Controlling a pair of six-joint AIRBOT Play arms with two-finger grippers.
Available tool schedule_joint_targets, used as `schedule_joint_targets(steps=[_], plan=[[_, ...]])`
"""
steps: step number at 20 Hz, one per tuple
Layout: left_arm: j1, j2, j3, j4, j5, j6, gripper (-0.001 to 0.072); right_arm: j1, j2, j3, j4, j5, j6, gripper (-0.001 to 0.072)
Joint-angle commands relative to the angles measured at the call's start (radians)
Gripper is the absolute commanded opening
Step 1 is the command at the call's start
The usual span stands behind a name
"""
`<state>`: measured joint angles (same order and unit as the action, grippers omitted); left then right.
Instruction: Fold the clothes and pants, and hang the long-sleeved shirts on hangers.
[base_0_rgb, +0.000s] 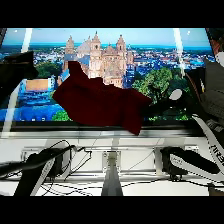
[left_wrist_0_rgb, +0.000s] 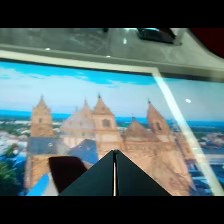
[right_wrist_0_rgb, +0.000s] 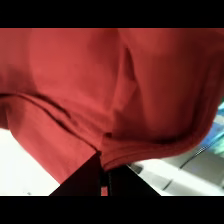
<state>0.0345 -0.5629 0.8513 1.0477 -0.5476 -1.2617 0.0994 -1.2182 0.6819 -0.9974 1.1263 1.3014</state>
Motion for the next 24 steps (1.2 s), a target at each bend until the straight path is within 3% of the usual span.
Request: schedule_joint_targets(steps=[1, 7, 8, 10, 13, 17, 20, 24], plan=[[0.119, -0.041, 0.000, 0.001, -0.055, -0.008, 0.0017, -0.008, 0.021, 0.150, -0.177, -0.023, 0.002, 0.0015], [0.316, -0.220, -0.002, 0.123, -0.529, -0.006, 0.0019, -0.150, 0.167, 0.433, -0.444, 0.013, 0.020, 0.0015], [0.316, -0.267, -0.009, 0.123, -0.577, -0.006, 0.0120, -0.177, 0.190, 0.440, -0.443, 0.010, 0.023, 0.0016], [0.299, -0.366, -0.024, 0.094, -0.605, -0.006, 0.0669, -0.202, 0.206, 0.440, -0.441, 0.015, 0.024, 0.0015], [0.261, -0.533, -0.030, -0.020, -0.600, -0.004, 0.0689, -0.204, 0.205, 0.440, -0.408, 0.014, 0.026, 0.0016], [0.189, -0.760, -0.030, -0.188, -0.595, 0.190, 0.0688, -0.204, 0.205, 0.440, -0.379, 0.012, 0.026, 0.0016], [0.124, -0.902, -0.029, -0.227, -0.581, 0.341, 0.0688, -0.204, 0.205, 0.440, -0.374, 0.010, 0.026, 0.0016], [0.075, -0.987, -0.029, -0.227, -0.491, 0.382, 0.0685, -0.204, 0.205, 0.440, -0.364, 0.006, 0.026, 0.0016]])
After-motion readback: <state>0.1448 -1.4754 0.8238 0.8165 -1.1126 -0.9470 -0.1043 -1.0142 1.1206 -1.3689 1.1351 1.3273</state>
